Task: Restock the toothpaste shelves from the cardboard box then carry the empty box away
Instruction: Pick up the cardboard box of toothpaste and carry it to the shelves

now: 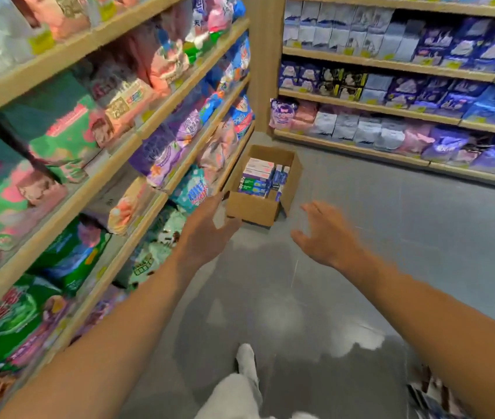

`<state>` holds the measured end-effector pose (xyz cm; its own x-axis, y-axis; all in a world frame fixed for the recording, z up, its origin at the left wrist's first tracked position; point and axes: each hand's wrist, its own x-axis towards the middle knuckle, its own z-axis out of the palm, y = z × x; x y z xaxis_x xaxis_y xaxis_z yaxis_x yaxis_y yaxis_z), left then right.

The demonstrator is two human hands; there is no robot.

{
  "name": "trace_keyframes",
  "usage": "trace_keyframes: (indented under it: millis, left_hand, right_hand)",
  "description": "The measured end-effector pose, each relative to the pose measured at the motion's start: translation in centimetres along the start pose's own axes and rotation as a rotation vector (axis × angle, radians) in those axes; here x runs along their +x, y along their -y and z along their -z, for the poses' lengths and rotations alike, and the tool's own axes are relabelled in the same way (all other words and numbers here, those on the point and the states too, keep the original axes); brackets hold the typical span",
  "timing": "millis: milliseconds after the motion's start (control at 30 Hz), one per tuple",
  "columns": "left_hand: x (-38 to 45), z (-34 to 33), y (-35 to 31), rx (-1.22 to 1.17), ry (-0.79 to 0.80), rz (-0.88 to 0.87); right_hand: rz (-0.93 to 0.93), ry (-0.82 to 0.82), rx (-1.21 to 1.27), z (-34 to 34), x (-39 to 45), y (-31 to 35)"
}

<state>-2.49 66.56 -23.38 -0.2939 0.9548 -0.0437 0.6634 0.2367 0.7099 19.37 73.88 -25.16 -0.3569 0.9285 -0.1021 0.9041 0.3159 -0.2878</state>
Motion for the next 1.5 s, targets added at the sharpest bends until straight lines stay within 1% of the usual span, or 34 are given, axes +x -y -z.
trace_keyframes:
  millis: [167,333,467,633,733,800,933,1000,1133,1233,1333,1500]
  left_hand:
    - [11.5,-1.8,-0.2,-0.028,0.048,0.127]
    - [23.4,-4.2,-1.2,-0.003,0.118,0.092]
    - [34.0,-6.6,-2.1,-0.013,0.088,0.073]
    - [46.0,-8.8,-1.7,-0.028,0.111,0.13]
    - [52.7,-10.1,-0.4,-0.022,0.102,0.18]
    - [57.3,-11.1,1.5,0.0,0.11,0.204]
    - [66.2,-13.5,6.3,0.083,0.257,0.249]
    - [70.5,-15.0,9.5,0.091,0.318,0.277]
    - [77.8,-19.0,16.5,0.14,0.451,0.279]
    - [81.9,-22.5,20.9,0.136,0.488,0.304]
    - [84.9,-26.5,25.6,0.164,0.492,0.294]
    - [88.1,-34.4,33.6,0.215,0.507,0.256]
  right_hand:
    - [-0.088,0.07,0.023,-0.4,10.2,-1.3]
    - [-0.123,0.078,0.11,-0.5,20.9,-4.3]
    - [-0.158,0.09,0.163,-1.1,31.7,-7.9]
    - [-0.194,0.153,0.179,-2.1,44.1,-10.7]
    - [-0.222,0.209,0.177,-3.5,50.6,-11.4]
    - [-0.248,0.237,0.202,-5.0,54.8,-11.8]
    - [-0.364,0.259,0.265,-9.0,62.2,-12.2]
    - [-0.446,0.273,0.31,-11.5,65.4,-12.2]
    - [-0.589,0.307,0.33,-16.9,70.7,-12.6]
    - [-0.657,0.343,0.38,-21.4,74.1,-13.4]
    - [-0.728,0.351,0.421,-26.7,76.8,-15.1]
    - [-0.777,0.338,0.403,-36.6,80.3,-18.8]
